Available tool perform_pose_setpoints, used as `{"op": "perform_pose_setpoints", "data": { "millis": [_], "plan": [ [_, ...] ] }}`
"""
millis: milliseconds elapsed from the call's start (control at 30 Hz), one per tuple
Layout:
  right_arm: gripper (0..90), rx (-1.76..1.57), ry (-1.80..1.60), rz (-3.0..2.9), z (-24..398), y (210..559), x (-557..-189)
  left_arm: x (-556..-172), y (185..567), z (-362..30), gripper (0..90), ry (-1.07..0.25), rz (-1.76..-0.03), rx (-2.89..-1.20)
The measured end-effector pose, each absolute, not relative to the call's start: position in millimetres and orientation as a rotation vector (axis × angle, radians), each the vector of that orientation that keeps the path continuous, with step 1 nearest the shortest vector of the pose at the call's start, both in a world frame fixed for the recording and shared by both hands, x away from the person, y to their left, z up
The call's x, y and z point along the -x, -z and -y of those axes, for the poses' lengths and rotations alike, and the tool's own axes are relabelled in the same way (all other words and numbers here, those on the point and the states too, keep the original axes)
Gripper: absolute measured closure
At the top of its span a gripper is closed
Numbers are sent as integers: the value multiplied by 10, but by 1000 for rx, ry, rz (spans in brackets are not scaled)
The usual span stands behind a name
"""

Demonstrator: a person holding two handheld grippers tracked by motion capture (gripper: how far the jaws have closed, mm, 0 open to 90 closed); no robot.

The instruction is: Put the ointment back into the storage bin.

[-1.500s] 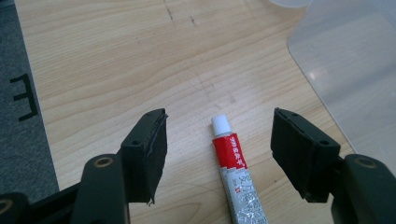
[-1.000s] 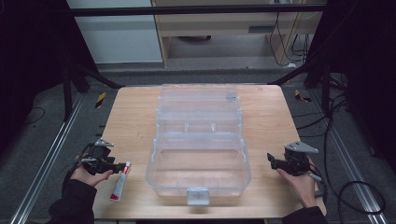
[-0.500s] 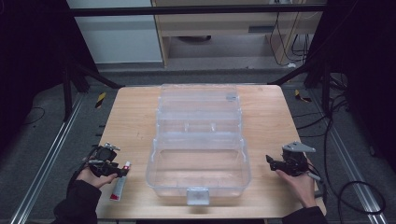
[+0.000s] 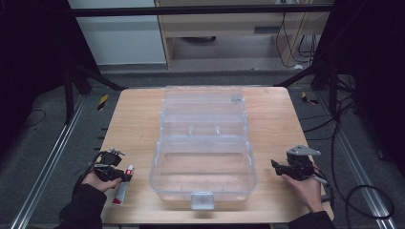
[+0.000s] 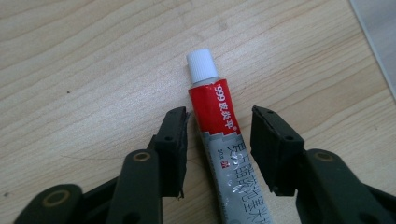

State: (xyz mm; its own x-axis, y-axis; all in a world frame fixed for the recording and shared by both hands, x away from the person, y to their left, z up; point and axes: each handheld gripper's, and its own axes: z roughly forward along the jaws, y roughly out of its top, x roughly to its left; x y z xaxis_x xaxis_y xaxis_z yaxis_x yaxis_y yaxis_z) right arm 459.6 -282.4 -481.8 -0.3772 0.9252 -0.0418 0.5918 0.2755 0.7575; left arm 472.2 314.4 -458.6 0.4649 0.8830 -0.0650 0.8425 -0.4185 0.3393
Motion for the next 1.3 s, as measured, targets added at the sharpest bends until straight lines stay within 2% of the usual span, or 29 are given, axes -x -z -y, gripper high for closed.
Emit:
{"op": "perform_pose_setpoints", "data": {
  "millis": [533,833,1300],
  "plan": [
    [315,-1345,-901,-2096,2815,4838,-4604,-4784,4633,-3094,680,-144,-1456,-2452],
    [321,-1344,-893,-2106,2815,4838,-4603,-4785,4606,-3038,703,-175,-1358,-2554],
    [331,-1317,-889,-2096,2834,4844,-4594,-4623,4107,-3099,705,-289,-1222,-2497]
  ]
}}
